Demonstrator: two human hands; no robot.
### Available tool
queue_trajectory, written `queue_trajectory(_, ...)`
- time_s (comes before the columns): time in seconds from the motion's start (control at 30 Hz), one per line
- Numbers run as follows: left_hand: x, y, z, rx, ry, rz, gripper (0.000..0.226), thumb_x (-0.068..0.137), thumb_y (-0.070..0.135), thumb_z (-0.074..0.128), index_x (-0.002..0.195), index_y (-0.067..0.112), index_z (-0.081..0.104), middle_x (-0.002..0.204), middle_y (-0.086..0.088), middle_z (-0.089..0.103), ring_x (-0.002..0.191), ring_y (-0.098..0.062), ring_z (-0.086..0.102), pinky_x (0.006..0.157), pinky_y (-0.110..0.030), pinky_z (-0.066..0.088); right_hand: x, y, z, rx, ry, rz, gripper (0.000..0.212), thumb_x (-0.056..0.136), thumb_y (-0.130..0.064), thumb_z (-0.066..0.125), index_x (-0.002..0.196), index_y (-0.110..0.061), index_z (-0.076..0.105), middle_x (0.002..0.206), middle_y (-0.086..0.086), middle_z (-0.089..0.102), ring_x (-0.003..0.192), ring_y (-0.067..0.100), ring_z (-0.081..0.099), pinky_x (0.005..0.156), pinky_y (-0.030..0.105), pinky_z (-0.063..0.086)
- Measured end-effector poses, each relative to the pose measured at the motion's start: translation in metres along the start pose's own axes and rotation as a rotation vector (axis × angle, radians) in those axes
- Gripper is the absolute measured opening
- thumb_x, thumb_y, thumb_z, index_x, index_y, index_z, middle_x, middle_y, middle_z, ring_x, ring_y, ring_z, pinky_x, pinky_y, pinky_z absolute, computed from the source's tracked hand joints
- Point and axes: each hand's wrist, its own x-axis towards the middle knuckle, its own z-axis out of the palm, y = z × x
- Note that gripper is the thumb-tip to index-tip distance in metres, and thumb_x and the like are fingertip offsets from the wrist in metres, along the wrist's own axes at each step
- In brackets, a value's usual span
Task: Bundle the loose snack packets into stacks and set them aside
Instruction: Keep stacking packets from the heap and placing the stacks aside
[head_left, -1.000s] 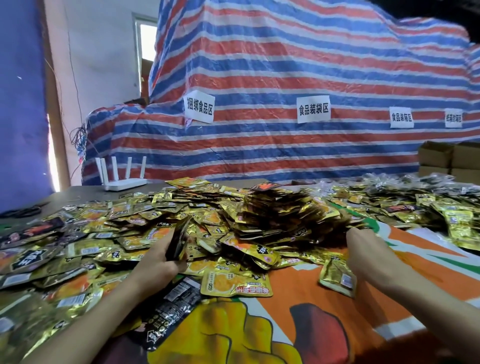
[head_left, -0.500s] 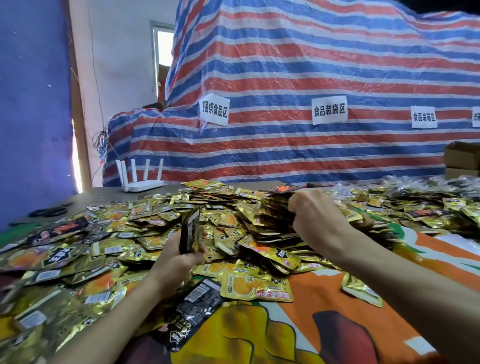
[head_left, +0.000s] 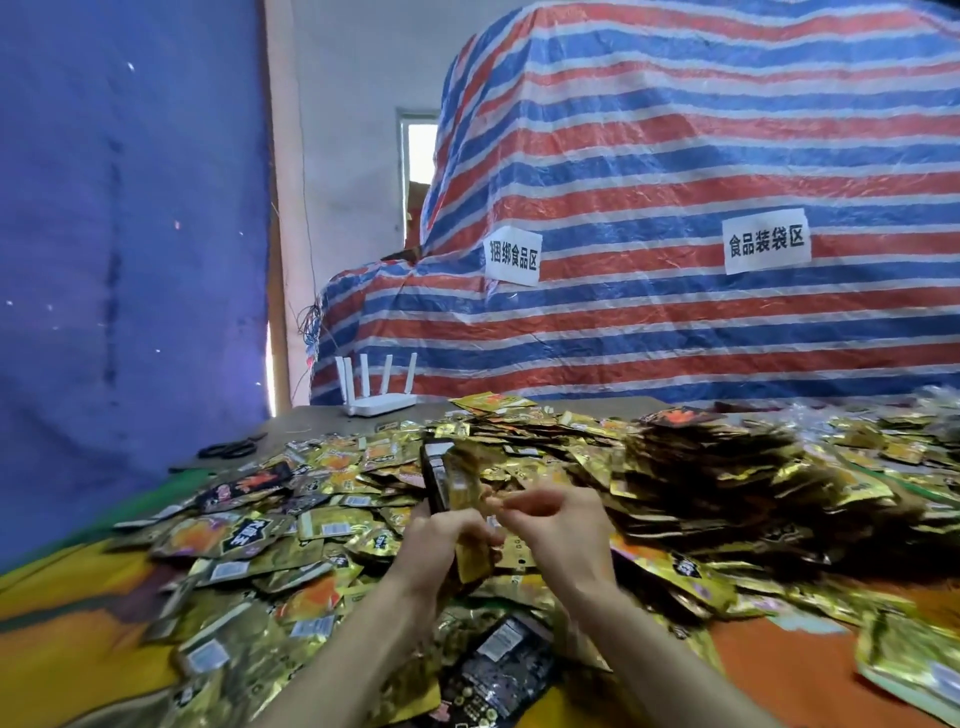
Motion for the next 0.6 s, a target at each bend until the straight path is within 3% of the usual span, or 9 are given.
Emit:
queue_trajectory(0.07,0.003,0.001,0.000,0.009,-0.021,-0.013,0.040,0.046,0.014,0.074,0.084,0.003,0.075,0.078,-0.014,0.072,0.068,-0.023,0.066,0.061,-0.030,0.052,0.003,0.006,0.002,0.007,0.050,-0.027,0.009,0.076,-0.018,0.087,0.074,-0.024,0.081,0.071,-0.015,0.074,0.072,0.000,0.070,0.066,0.020,0.056)
queue_trajectory(0.13,0.006,0.001,0.001,0.008,-0.047,-0.046,0.054,0.048,0.013,0.072,0.099,-0.003,0.071,0.080,-0.016,0.073,0.065,-0.023,0.066,0.059,-0.029,0.053,0.007,0.009,-0.002,0.027,0.061,0.012,0.009,0.074,-0.018,0.088,0.073,-0.022,0.080,0.071,-0.011,0.075,0.072,0.005,0.071,0.070,0.029,0.058)
queue_trajectory(0.2,0.007,0.000,0.000,-0.016,-0.066,-0.090,0.049,0.057,0.007,0.070,0.105,-0.004,0.069,0.079,-0.017,0.072,0.062,-0.022,0.067,0.054,-0.028,0.054,0.008,0.012,-0.008,0.136,0.015,0.118,0.011,0.070,-0.017,0.091,0.072,-0.017,0.080,0.073,-0.004,0.076,0.073,0.011,0.073,0.068,0.028,0.058)
queue_trajectory(0.3,0.007,-0.003,-0.003,-0.044,-0.115,-0.139,0.041,0.055,0.013,0.069,0.094,0.002,0.076,0.078,-0.015,0.070,0.064,-0.024,0.066,0.056,-0.029,0.054,0.005,0.016,-0.014,0.267,-0.096,0.277,0.014,0.065,-0.011,0.093,0.071,-0.011,0.081,0.077,0.004,0.077,0.071,0.015,0.075,0.063,0.023,0.058)
queue_trajectory(0.43,0.005,0.000,-0.004,-0.120,-0.198,-0.111,0.044,0.064,0.014,0.065,0.106,0.005,0.070,0.076,-0.012,0.066,0.065,-0.023,0.064,0.062,-0.032,0.054,0.007,0.017,-0.025,0.511,-0.381,0.502,0.007,0.074,-0.005,0.084,0.079,-0.001,0.081,0.090,0.009,0.079,0.077,0.014,0.076,0.069,0.021,0.058)
queue_trajectory(0.5,0.005,0.001,-0.006,-0.357,-0.290,-0.122,0.056,0.063,0.002,0.064,0.118,-0.001,0.060,0.077,-0.013,0.061,0.062,-0.025,0.061,0.058,-0.034,0.055,0.007,0.015,-0.030,0.646,-0.568,0.592,0.012,0.081,-0.006,0.078,0.091,0.001,0.081,0.099,0.013,0.077,0.081,0.016,0.076,0.069,0.020,0.058)
queue_trajectory(0.6,0.001,0.004,-0.011,-0.677,-0.500,-0.174,0.058,0.067,-0.004,0.061,0.124,-0.002,0.050,0.084,-0.014,0.053,0.067,-0.025,0.055,0.064,-0.039,0.052,0.008,0.013,-0.035,0.809,-0.775,0.571,0.024,0.091,-0.009,0.070,0.111,0.002,0.075,0.111,0.018,0.073,0.097,0.023,0.073,0.081,0.023,0.059)
